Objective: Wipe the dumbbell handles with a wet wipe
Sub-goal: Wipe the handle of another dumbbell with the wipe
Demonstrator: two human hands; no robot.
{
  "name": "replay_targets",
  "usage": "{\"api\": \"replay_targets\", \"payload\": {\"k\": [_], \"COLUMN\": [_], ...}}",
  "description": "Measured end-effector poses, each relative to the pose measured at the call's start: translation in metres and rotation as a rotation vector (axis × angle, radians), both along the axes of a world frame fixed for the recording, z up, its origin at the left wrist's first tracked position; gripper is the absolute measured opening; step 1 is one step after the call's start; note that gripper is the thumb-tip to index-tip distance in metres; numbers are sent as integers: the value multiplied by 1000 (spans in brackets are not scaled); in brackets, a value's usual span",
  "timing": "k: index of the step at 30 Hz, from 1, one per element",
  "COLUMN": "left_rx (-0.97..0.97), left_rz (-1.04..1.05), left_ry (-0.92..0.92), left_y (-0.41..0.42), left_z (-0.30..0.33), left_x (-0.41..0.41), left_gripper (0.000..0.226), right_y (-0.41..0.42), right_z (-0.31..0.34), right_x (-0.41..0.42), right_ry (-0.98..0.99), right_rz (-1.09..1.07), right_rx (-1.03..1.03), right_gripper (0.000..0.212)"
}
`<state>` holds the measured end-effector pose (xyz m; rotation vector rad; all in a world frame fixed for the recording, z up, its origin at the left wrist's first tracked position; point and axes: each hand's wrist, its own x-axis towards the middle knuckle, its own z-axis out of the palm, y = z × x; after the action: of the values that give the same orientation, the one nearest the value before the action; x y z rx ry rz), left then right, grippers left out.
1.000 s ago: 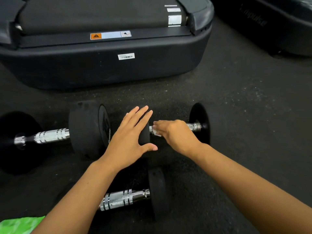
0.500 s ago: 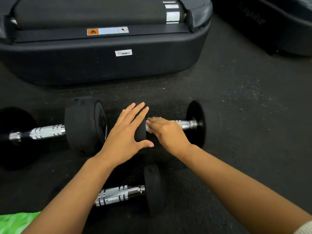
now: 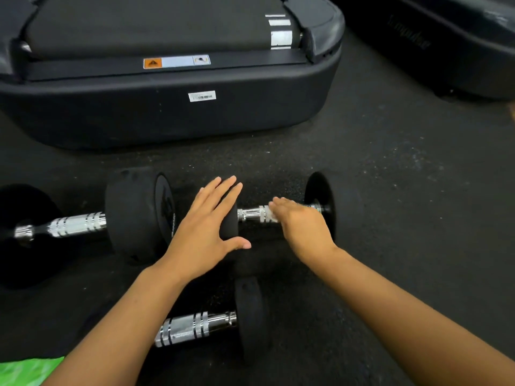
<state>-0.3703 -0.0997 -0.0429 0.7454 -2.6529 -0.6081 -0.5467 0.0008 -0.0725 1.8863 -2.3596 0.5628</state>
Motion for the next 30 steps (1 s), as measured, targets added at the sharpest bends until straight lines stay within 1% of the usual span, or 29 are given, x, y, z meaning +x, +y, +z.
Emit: {"api": "replay_targets", "payload": {"k": [1, 2, 3, 4, 6, 7, 8, 9, 10, 12, 14, 17, 20, 22, 25, 27, 28, 30], "left_rx": [-1, 1, 3, 6, 14, 17, 20, 21, 24, 40, 78, 148, 198, 194, 114, 17, -15, -7], "left_rz": [1, 3, 4, 5, -3, -6, -7, -5, -1, 20, 49, 58, 48, 37, 68, 115, 120, 100], "left_ry": [-2, -3, -4, -9, -20, -20, -18, -16, -12, 3, 72, 231, 262, 303, 349, 300, 229, 50], "left_y": [0, 0, 0, -1, -1, 0, 0, 0, 1, 4, 11, 29, 44, 47, 45, 43, 43, 43], "left_z": [0, 0, 0, 1, 1, 1, 0, 1, 2, 7, 12, 22, 25, 25, 20, 15, 12, 2], "left_x": [0, 0, -1, 0, 1, 2, 2, 2, 2, -2, -7, -22, -40, -50, -59, -68, -73, -81], "left_gripper": [99, 99, 99, 99, 99, 99, 99, 99, 98, 95, 86, 65, 47, 36, 27, 24, 22, 21], "right_y": [-11, -20, -26, -28, -17, -8, 1, 7, 12, 20, 29, 39, 44, 43, 43, 44, 45, 45], "right_z": [5, 10, 12, 12, 6, 2, -1, -2, -2, 2, 12, 30, 45, 49, 56, 58, 58, 52], "right_x": [3, 7, 13, 19, 27, 25, 20, 14, 8, 3, 2, 0, -1, -2, -6, -15, -21, -34], "right_ry": [-80, -135, -148, -147, -50, 12, 62, 83, 52, -106, -219, -245, -299, -368, -441, -380, -315, -228], "right_rz": [5, 24, 53, 86, 196, 252, 284, 299, 285, 199, 122, 77, 51, 13, -28, -40, -55, -110], "right_rx": [24, 45, 57, 78, 72, 48, 28, 5, -20, -72, -106, -181, -321, -380, -375, -345, -333, -283], "right_gripper": [14, 11, 9, 11, 30, 36, 39, 37, 34, 31, 21, 14, 10, 15, 24, 28, 30, 37]}}
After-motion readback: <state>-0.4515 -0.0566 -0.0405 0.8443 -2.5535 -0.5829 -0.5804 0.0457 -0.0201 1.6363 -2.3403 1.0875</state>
